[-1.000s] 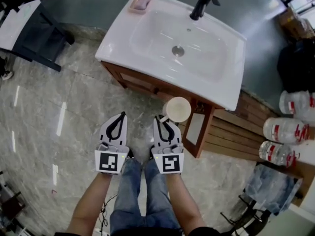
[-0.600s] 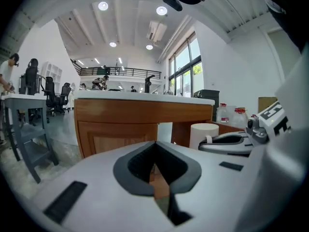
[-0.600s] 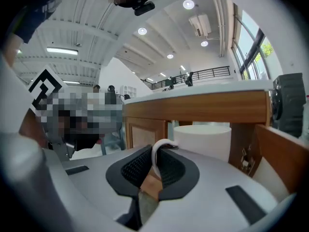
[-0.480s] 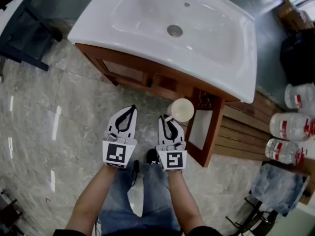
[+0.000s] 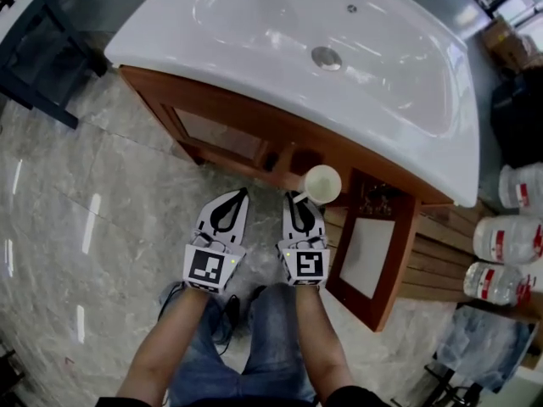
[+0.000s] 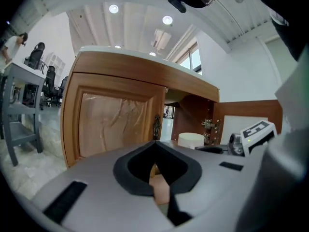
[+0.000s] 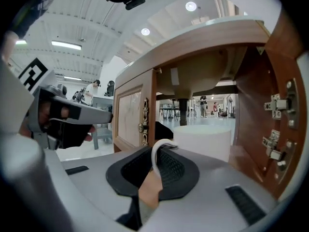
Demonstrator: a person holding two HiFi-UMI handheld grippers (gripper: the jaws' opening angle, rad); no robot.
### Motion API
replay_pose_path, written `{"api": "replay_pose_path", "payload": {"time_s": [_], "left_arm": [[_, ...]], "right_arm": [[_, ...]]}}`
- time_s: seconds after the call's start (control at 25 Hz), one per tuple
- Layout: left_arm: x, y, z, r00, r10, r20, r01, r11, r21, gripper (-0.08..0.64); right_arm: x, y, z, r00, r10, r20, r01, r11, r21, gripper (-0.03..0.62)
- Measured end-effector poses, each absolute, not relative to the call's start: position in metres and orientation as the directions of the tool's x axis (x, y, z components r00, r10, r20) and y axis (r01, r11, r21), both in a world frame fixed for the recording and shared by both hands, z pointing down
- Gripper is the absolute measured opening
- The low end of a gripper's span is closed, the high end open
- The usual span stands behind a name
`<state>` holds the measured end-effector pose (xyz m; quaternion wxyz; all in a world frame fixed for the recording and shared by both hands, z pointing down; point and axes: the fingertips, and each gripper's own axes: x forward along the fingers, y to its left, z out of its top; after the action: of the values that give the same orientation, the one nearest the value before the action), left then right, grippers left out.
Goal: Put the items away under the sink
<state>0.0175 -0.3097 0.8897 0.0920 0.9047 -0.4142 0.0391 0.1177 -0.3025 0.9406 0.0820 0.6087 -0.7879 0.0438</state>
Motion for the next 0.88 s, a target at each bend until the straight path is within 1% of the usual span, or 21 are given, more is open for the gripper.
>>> {"api": "replay_pose_path", "payload": {"time_s": [0.16, 0.36, 0.6, 0.72, 0.8, 0.88], "left_arm": [[0.014, -0.323, 0.905, 0.657, -0.739, 0.148, -0.754, -0.644, 0.129, 0.008], [0.004, -0.330, 0.923, 0.651, -0.740, 0.167, -0.759, -0.640, 0.121, 0.008], [-0.006, -0.333, 0.926, 0.644, -0.738, 0.201, -0.764, -0.632, 0.125, 0.008], [-0.010, -0.329, 0.919, 0.637, -0.739, 0.219, -0.770, -0.623, 0.138, 0.008], [-0.012, -0.323, 0.914, 0.635, -0.734, 0.241, -0.771, -0.621, 0.141, 0.008], [-0.016, -0.315, 0.908, 0.629, -0.732, 0.264, -0.776, -0.613, 0.149, 0.008]], "right_arm": [[0.122, -0.343, 0.945, -0.235, -0.959, 0.157, -0.969, 0.243, 0.035, 0.043], [0.120, -0.385, 0.954, -0.258, -0.955, 0.148, -0.963, 0.267, 0.045, 0.043], [0.122, -0.392, 0.958, -0.240, -0.961, 0.137, -0.968, 0.247, 0.037, 0.043], [0.127, -0.387, 0.960, -0.217, -0.963, 0.157, -0.975, 0.222, 0.014, 0.049], [0.131, -0.382, 0.960, -0.198, -0.963, 0.183, -0.980, 0.200, -0.005, 0.064], [0.133, -0.375, 0.958, -0.180, -0.960, 0.214, -0.983, 0.180, -0.021, 0.066]]}}
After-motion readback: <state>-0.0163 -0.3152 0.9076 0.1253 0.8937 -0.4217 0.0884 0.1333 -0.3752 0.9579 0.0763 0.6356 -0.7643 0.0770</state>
